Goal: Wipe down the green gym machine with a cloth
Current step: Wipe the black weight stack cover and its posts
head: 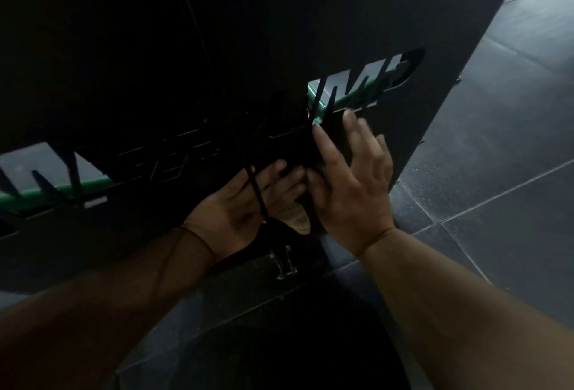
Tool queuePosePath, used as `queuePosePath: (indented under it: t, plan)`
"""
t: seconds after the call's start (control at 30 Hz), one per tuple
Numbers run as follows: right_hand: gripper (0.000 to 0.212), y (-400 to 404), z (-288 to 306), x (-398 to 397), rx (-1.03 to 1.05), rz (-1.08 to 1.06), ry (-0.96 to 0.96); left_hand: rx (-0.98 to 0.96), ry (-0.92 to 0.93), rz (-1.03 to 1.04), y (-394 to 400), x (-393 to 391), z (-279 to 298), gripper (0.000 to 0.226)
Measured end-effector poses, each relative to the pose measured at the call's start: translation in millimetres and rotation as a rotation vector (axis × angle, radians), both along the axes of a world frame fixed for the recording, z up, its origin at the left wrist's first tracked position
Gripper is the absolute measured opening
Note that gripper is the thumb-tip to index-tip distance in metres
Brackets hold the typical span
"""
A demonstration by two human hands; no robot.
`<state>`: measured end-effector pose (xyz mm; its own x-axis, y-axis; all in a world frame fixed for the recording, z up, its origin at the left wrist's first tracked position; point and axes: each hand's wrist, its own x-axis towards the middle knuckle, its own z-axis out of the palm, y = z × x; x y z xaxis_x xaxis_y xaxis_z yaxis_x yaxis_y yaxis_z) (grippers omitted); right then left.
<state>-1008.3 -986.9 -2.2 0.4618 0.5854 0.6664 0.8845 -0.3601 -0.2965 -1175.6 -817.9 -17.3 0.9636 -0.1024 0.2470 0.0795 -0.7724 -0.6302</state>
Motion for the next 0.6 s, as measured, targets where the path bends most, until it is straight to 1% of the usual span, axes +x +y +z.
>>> queuePosePath:
  t: [0.03, 0.07, 0.1, 0.13, 0.2, 0.23, 0.27, 0.3, 0.33, 0.37, 0.43, 0.47, 0.53, 0.57, 0.6]
  plan:
    - [0.056, -7, 0, -7, 0.043, -0.039, 0.114, 0.039, -0.009, -0.019, 0, 1, 1, 0.082]
    - [0.049, -11, -2, -15, 0.07, -0.09, 0.274, 0.082, -0.008, -0.003, -1, 2, 4, 0.084]
    - [0.041, -12, -5, -21, 0.055, -0.129, 0.449, 0.138, -0.013, -0.002, -1, 2, 5, 0.085]
    - [0.031, -12, -8, -25, 0.008, -0.136, 0.548, 0.173, -0.014, 0.011, -1, 2, 4, 0.085]
    - [0.016, -8, -7, -30, -0.182, 0.009, 0.538, 0.214, -0.032, 0.014, -3, 3, 2, 0.088]
    - [0.015, -6, -9, -31, -0.27, 0.086, 0.631, 0.222, -0.04, 0.005, -3, 3, 1, 0.09]
    - [0.018, -5, -7, -32, -0.302, 0.155, 0.779, 0.212, -0.07, 0.0, -3, 4, 2, 0.092]
    - [0.021, -2, -6, -33, -0.278, 0.204, 0.962, 0.216, -0.08, 0.004, -3, 5, 3, 0.093]
    - [0.024, -1, -6, -32, -0.244, 0.235, 1.086, 0.214, -0.089, 0.01, -4, 5, 4, 0.091]
    - [0.023, 0, -6, -33, -0.228, 0.251, 1.123, 0.22, -0.097, 0.014, -5, 6, 5, 0.087]
    - [0.01, 2, -9, -32, -0.107, 0.256, 1.224, 0.238, -0.099, 0.015, -5, 5, 4, 0.081]
    - [0.009, 4, -10, -31, -0.007, 0.239, 1.327, 0.234, -0.093, 0.016, -5, 4, 4, 0.079]
    - [0.014, 6, -16, -30, 0.201, 0.146, 1.51, 0.222, -0.082, 0.026, -5, 1, 6, 0.074]
    - [0.015, 5, -19, -29, 0.261, 0.072, 1.549, 0.198, -0.085, 0.03, -6, -3, 9, 0.074]
    - [0.012, 5, -20, -27, 0.271, -0.007, 1.562, 0.154, -0.085, 0.038, -7, -7, 12, 0.076]
